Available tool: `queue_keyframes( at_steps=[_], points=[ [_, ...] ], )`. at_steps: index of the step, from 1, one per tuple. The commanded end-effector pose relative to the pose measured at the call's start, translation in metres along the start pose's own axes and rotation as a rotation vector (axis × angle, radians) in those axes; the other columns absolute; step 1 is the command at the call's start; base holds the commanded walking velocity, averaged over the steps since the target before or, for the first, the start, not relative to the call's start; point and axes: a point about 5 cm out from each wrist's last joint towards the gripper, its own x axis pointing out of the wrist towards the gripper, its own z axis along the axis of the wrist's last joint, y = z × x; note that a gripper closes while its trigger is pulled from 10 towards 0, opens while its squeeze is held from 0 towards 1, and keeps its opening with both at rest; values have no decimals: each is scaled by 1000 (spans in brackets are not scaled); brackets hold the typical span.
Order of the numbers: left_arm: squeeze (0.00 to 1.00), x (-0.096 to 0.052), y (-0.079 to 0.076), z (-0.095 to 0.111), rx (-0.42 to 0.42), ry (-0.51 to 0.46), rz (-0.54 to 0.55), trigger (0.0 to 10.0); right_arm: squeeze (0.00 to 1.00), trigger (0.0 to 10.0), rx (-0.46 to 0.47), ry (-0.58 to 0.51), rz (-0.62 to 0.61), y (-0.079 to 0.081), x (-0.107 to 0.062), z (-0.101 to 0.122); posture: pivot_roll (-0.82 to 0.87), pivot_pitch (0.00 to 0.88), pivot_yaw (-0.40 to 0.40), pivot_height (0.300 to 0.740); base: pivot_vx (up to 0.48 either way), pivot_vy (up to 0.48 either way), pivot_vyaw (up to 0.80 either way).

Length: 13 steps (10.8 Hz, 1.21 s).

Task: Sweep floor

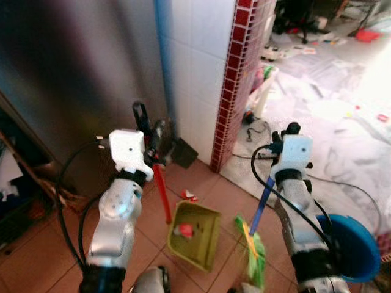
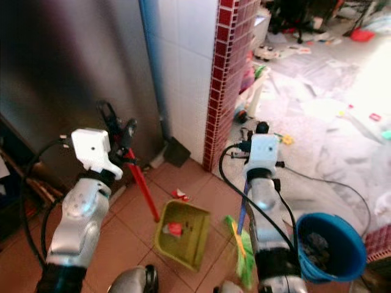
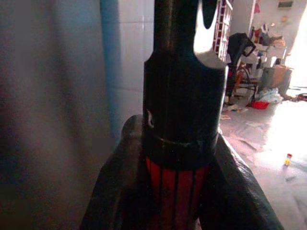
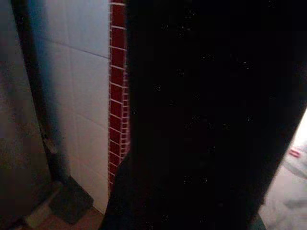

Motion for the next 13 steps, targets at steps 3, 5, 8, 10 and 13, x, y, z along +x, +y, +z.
queue_keyframes(
  at_steps=[3,5,8,10,13],
  points=[
    [0,-6,-2,9,9,10,34,10000,0,10000,27,-3,-17,-5,2,11,-65,0,-19,740,0,0,-717],
    [0,-7,-3,9,1,28,41,10000,0,10000,36,15,-12,-5,2,11,-68,0,-26,740,0,0,-800],
    [0,-8,0,5,-32,75,88,10000,0,10000,35,26,1,-6,3,12,-76,0,-27,740,0,0,-533],
    [0,-7,2,6,-26,71,83,10000,0,10000,34,35,5,-6,3,11,-77,0,-26,740,0,0,0],
    [0,-7,2,4,-60,95,73,10000,0,10000,33,49,14,-5,2,9,-72,0,-27,740,0,125,0]
  ],
)
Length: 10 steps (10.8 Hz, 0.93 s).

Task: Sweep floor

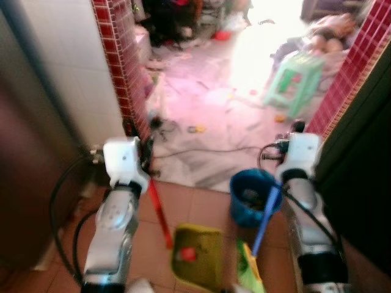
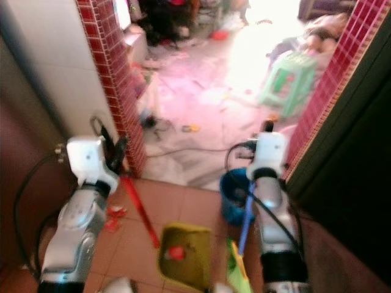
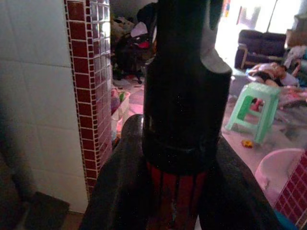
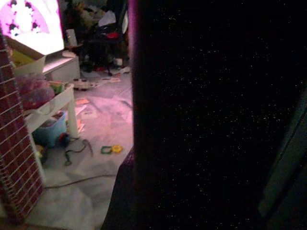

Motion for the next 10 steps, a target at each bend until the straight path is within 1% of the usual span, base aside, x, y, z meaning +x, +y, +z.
queue_keyframes(
  at_steps=[1,3,4,10],
  points=[
    [0,5,-6,17,-20,-72,-29,10000,0,10000,17,-26,2,1,2,7,-72,0,-26,740,0,480,0],
    [0,7,-6,18,-28,-69,-41,10000,0,10000,13,-26,2,0,3,7,-72,0,-25,740,0,480,0],
    [0,8,-9,20,-38,-68,-52,10000,0,10000,-28,-22,-12,-2,7,8,-72,0,-32,740,0,480,0],
    [0,8,-9,19,-47,-63,-45,10000,0,10000,-42,-18,-23,-4,7,7,-74,0,-32,740,0,480,0]
  ],
)
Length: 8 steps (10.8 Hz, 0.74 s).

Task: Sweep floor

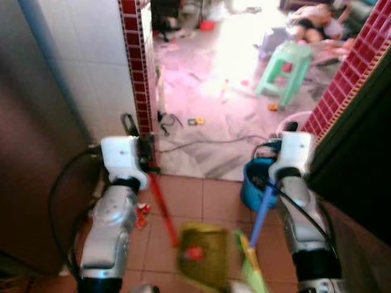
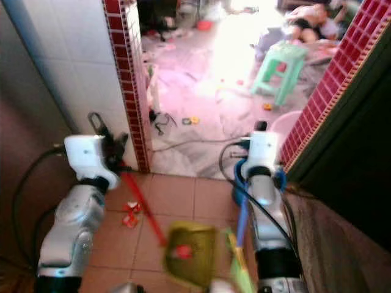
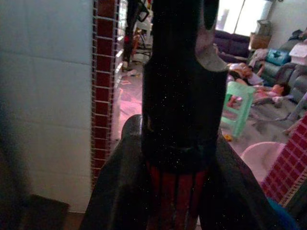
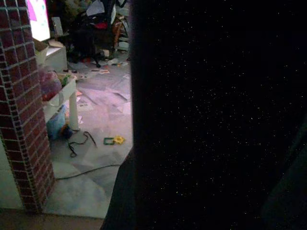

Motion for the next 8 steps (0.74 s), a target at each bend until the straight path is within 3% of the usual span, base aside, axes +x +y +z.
queue_keyframes(
  at_steps=[1,5,8],
  points=[
    [0,3,-8,13,-3,-62,-27,10000,0,10000,-20,-8,-41,-12,1,2,-74,0,-33,740,0,480,0],
    [0,2,-7,14,-16,-71,-18,10000,0,10000,-42,9,-61,-13,2,-1,-68,0,-37,740,0,0,0],
    [0,1,-3,11,-40,-56,-15,10000,0,10000,-41,17,-69,-13,4,-2,-68,0,-31,740,0,0,-733]
  ],
)
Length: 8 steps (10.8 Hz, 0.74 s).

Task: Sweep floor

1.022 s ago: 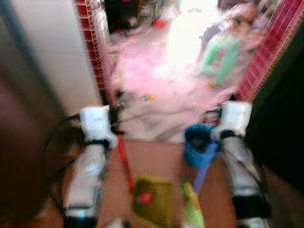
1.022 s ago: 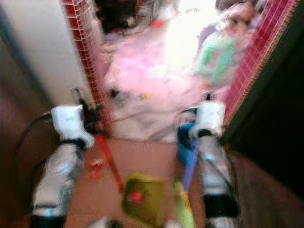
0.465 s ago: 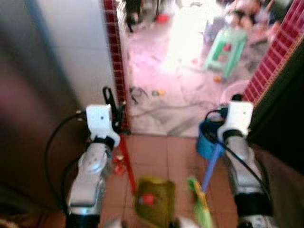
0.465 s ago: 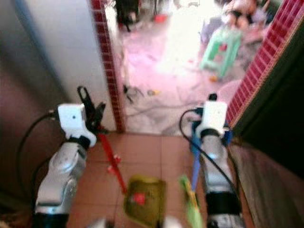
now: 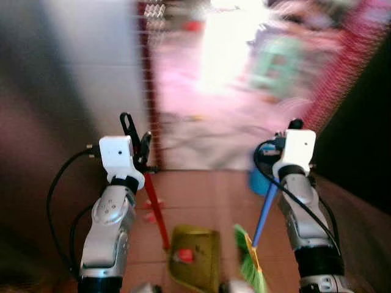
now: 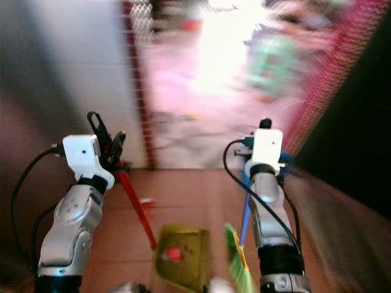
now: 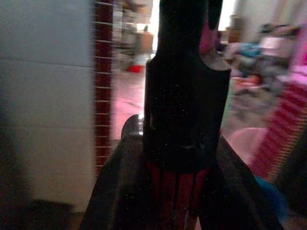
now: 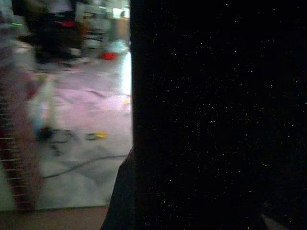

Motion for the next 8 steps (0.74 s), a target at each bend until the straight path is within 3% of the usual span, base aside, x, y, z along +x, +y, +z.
queue_keyframes(
  at_steps=[1,4,8],
  points=[
    [0,4,-8,12,-40,-59,-38,10000,0,10000,-24,-6,-22,-4,3,2,-67,0,-29,740,0,0,-800],
    [0,4,-8,13,-46,-60,-41,10000,0,10000,-18,-5,-17,-3,3,2,-68,0,-29,740,0,0,-500],
    [0,5,-8,12,-52,-58,-39,10000,0,10000,-21,-8,-19,-4,4,2,-71,0,-27,740,0,0,0]
  ],
)
